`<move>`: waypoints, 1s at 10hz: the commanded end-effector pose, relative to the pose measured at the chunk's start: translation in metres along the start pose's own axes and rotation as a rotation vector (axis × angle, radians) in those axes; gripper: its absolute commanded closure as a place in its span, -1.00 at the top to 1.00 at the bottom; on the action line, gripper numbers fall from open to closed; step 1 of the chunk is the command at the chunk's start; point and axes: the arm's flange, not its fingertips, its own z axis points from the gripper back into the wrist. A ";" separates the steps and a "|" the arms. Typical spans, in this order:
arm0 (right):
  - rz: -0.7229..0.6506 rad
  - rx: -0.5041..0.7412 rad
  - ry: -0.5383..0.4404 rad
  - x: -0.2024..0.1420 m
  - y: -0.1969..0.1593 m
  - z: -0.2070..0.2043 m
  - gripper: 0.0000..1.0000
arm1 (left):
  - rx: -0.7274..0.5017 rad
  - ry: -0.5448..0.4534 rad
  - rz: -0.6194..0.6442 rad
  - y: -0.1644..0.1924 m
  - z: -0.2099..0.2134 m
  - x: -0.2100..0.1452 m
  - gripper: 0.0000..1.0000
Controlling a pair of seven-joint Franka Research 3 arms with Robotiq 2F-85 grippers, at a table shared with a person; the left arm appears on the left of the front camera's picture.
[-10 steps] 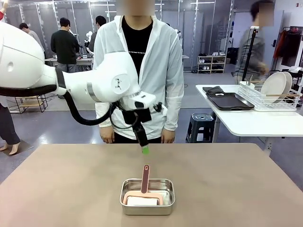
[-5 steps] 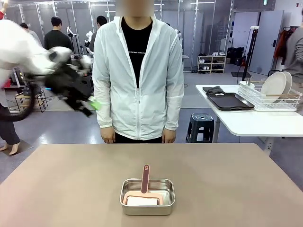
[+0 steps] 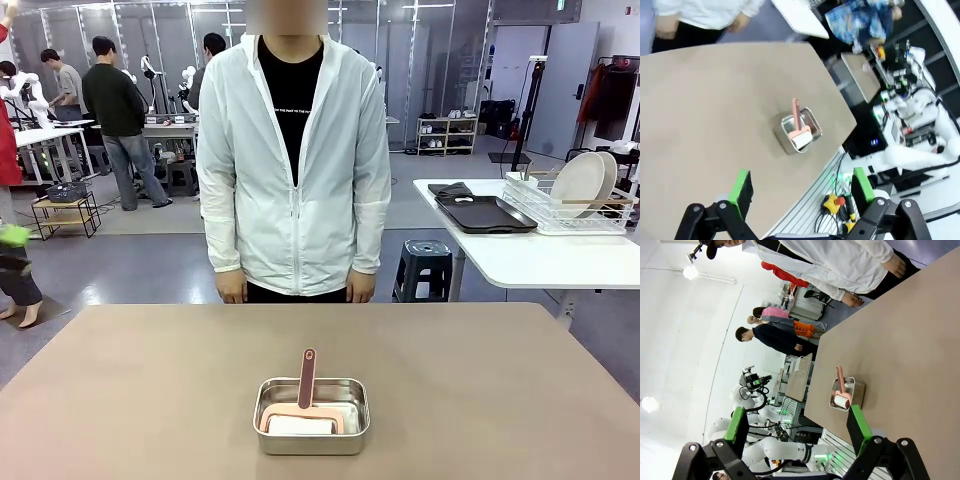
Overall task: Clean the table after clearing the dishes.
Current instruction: Place the Lint Roller back on top of the Airtight Container.
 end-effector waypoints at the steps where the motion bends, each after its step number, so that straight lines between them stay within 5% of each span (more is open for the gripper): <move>1: 0.005 0.009 0.001 -0.001 0.002 -0.001 1.00 | 0.030 -0.102 0.084 0.025 0.039 -0.022 1.00; 4: 0.005 0.009 0.001 -0.001 0.002 -0.001 1.00 | 0.134 -0.226 0.247 0.062 0.106 -0.064 1.00; 5: 0.005 0.009 0.001 -0.001 0.002 -0.001 1.00 | 0.088 -0.181 0.160 0.044 0.082 -0.051 1.00; 8: 0.005 0.009 0.001 -0.001 0.002 -0.001 1.00 | 0.088 -0.181 0.160 0.044 0.082 -0.051 1.00; 10: 0.005 0.009 0.001 -0.001 0.002 -0.001 1.00 | 0.032 -0.119 0.253 0.058 0.089 -0.041 1.00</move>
